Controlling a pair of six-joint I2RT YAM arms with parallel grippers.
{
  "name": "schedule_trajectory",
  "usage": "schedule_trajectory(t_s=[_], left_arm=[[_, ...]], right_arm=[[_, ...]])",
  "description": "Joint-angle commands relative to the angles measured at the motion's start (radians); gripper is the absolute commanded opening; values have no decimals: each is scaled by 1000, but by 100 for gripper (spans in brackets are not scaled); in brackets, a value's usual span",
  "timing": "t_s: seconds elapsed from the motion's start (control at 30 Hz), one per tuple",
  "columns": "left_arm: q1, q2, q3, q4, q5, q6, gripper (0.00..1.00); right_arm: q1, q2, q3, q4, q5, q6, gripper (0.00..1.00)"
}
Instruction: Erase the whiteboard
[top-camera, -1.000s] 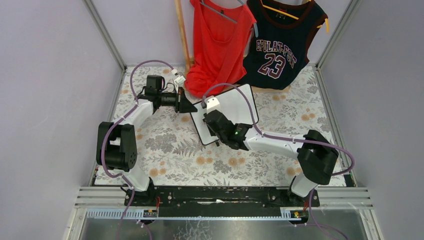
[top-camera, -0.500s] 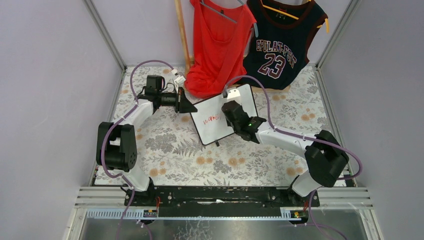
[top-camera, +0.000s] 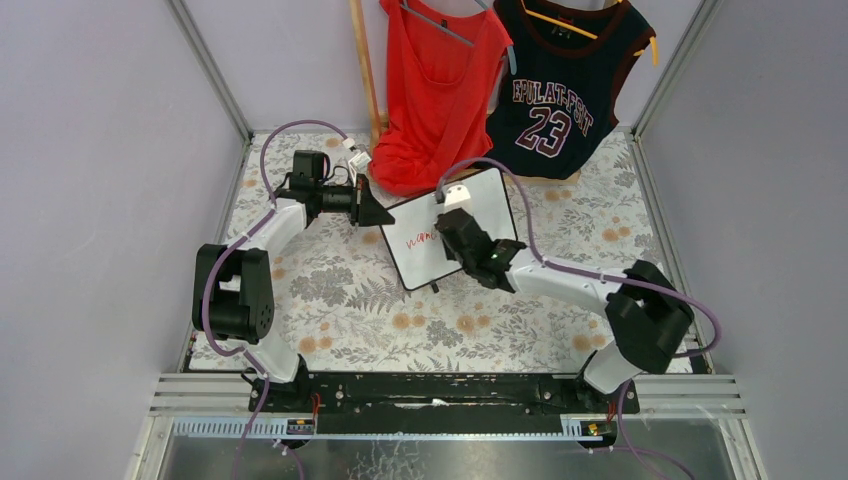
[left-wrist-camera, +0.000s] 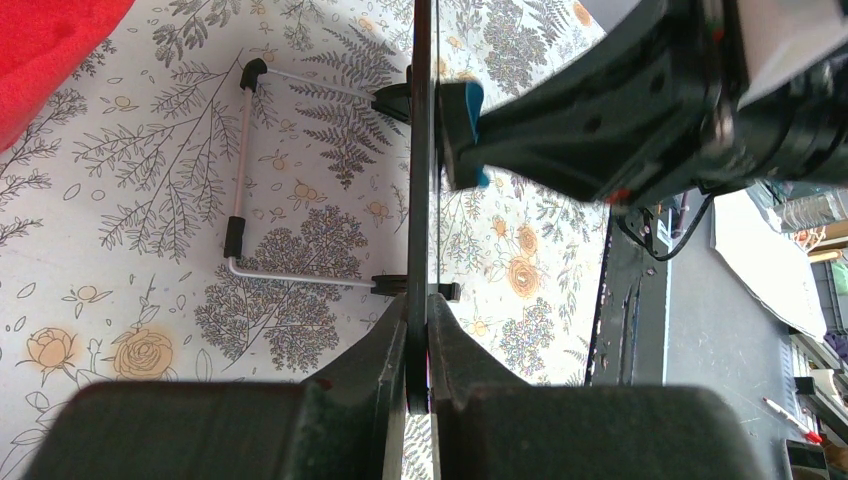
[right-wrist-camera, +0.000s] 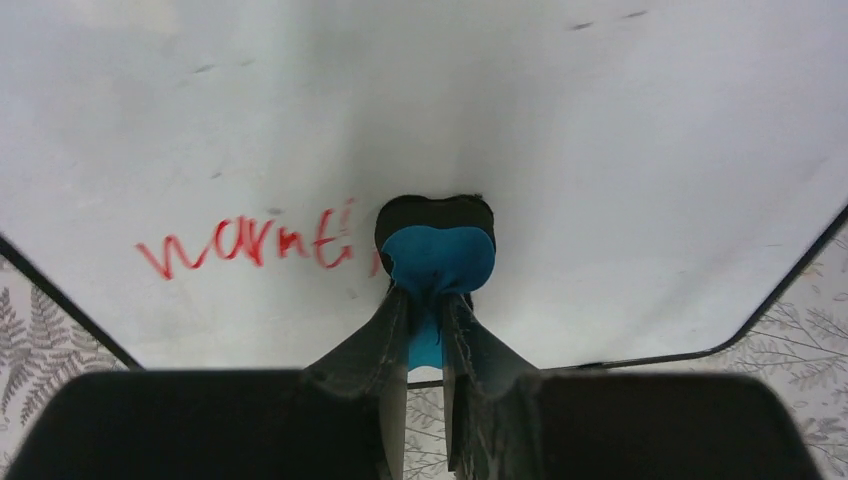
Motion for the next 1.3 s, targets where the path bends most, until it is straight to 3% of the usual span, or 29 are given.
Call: schedule_trajectory(t_s=[0.0, 0.23, 0.53, 0.83, 1.27], left_arm=[[-16, -9, 4, -53, -47, 52, 0], [-16, -10, 1, -53, -48, 51, 0], [-19, -16, 0, -53, -47, 52, 0], [-19, -22, 8, -73, -52, 66, 0], [-19, -27, -1, -91, -54, 89, 0]], right_arm=[[81, 84, 77, 61, -27, 19, 0], [177, 154, 151, 88, -57, 24, 0], [196, 160, 186, 75, -23, 2, 0], [116, 206, 158, 46, 62, -1, 0], [-22, 12, 45, 27, 132, -68, 0]])
